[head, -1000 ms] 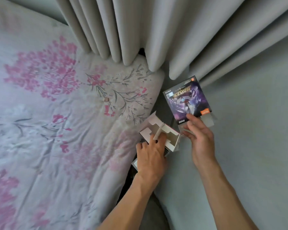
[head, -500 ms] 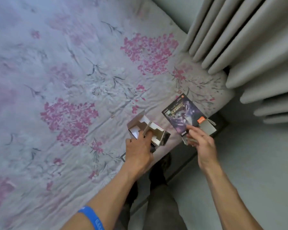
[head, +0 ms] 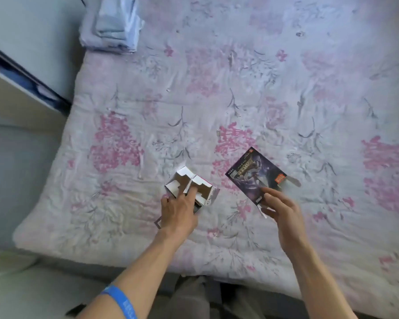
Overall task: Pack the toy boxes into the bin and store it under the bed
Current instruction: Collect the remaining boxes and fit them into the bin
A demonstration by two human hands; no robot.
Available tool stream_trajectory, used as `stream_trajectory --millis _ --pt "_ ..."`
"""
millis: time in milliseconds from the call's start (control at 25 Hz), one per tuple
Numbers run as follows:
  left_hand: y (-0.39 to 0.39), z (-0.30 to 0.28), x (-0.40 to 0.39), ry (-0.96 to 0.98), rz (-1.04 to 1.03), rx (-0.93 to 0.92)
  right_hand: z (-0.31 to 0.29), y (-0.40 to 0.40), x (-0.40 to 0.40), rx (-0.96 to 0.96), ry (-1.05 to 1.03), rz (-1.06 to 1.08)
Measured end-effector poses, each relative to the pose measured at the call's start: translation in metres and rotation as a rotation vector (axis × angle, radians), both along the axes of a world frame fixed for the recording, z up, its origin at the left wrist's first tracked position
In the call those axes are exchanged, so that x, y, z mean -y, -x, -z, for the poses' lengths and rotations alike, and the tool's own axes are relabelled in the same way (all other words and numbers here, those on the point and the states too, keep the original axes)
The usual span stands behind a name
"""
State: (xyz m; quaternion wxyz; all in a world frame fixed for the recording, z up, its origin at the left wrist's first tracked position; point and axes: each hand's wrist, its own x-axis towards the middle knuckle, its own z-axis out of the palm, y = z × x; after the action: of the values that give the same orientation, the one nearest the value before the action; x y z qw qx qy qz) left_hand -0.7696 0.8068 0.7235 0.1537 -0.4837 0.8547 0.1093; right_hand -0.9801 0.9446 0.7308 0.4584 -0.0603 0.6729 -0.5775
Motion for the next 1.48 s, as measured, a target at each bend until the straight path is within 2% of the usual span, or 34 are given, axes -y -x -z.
stream_trajectory --millis 160,320,480,640,760,1000,1280,1360,1480 --pt "-0.069 -0.019 0.008 0.062 -0.257 -0.02 -0.013 -0.057 0.068 0.016 0.043 -0.315" --pt "-0.135 -0.031 0.001 0.025 -0.437 -0.032 -0.032 -0.131 0.1 -0.058 0.046 -0.553" --pt "-0.192 -0.022 0.024 0.023 -0.524 -0.101 -0.037 -0.2 0.135 -0.082 0.03 -0.588" --pt "-0.279 -0.007 0.097 0.039 -0.528 -0.117 -0.027 -0.287 0.207 -0.145 0.005 -0.595" --pt "-0.349 -0.003 0.149 -0.016 -0.518 -0.149 -0.019 -0.36 0.256 -0.183 -0.016 -0.603" --pt "-0.485 -0.03 0.239 -0.048 -0.544 -0.177 -0.031 -0.508 0.33 -0.146 -0.113 -0.595" --pt "-0.565 -0.035 0.283 0.015 -0.679 -0.122 -0.018 -0.578 0.398 -0.054 -0.097 -0.672" --pt "-0.585 -0.03 0.291 -0.021 -0.72 -0.127 -0.01 -0.593 0.409 -0.068 -0.12 -0.688" --pt "-0.623 -0.019 0.319 -0.05 -0.673 -0.151 0.003 -0.627 0.427 -0.067 -0.161 -0.631"
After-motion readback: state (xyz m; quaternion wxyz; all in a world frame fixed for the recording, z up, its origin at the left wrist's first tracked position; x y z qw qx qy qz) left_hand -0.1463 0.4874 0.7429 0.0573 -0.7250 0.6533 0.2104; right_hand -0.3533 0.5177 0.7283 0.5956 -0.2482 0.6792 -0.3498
